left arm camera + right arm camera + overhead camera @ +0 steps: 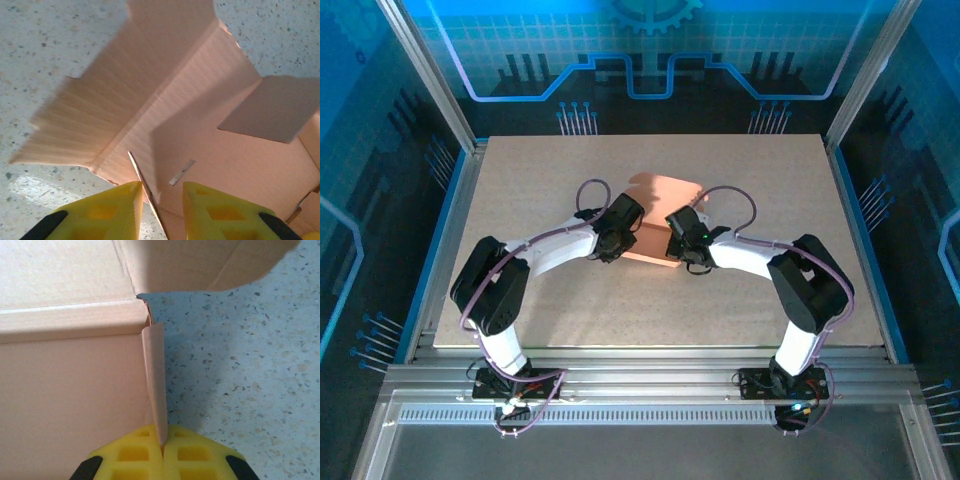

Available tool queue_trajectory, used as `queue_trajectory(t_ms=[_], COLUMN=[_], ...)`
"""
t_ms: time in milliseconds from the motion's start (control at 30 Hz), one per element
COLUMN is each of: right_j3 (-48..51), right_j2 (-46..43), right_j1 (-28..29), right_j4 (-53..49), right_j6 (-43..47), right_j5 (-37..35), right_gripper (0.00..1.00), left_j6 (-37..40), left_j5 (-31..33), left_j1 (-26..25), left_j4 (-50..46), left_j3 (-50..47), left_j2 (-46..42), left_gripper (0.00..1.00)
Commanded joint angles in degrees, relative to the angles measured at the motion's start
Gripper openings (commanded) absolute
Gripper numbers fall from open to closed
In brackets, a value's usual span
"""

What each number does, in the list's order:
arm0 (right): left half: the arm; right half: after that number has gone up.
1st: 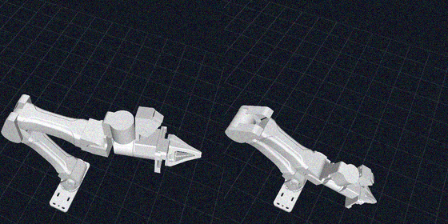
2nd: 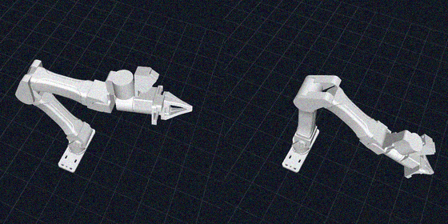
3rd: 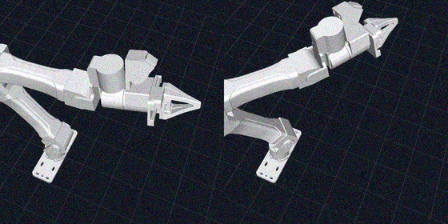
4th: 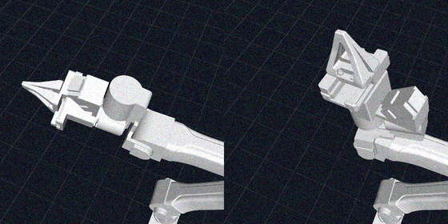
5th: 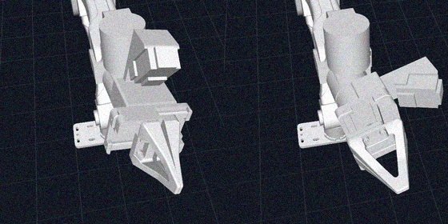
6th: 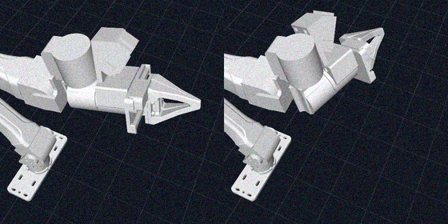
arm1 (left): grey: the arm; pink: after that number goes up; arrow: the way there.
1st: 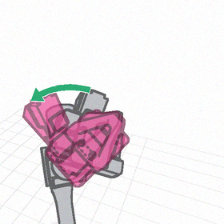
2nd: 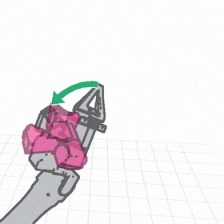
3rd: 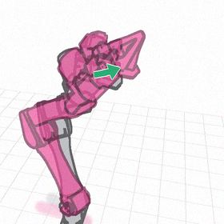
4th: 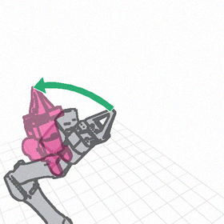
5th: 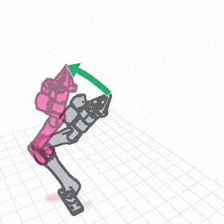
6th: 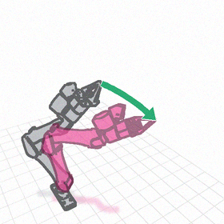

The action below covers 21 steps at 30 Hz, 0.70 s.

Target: Fold the paper box

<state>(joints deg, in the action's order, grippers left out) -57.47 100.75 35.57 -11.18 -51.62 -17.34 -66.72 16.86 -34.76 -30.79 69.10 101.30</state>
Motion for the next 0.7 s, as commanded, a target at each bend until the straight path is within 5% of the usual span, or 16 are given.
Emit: queue_trajectory(t_ms=[0,667], right_j3=[-0.6,-0.5], right_j2=[1.9,1.8], right_j1=[0.2,0.5], right_j4=[-0.2,0.7], right_j6=[0.8,1.4], right_j5=[1.4,2.2], right_gripper=[0.0,0.0], left_j6=[5.7,37.6], left_j5=[-1.9,-14.0], left_j1=[0.1,0.5], left_j4=[-1.2,3.4], left_j3=[2.2,-0.5], left_j2=[1.8,1.8], left_gripper=[0.26,0.13])
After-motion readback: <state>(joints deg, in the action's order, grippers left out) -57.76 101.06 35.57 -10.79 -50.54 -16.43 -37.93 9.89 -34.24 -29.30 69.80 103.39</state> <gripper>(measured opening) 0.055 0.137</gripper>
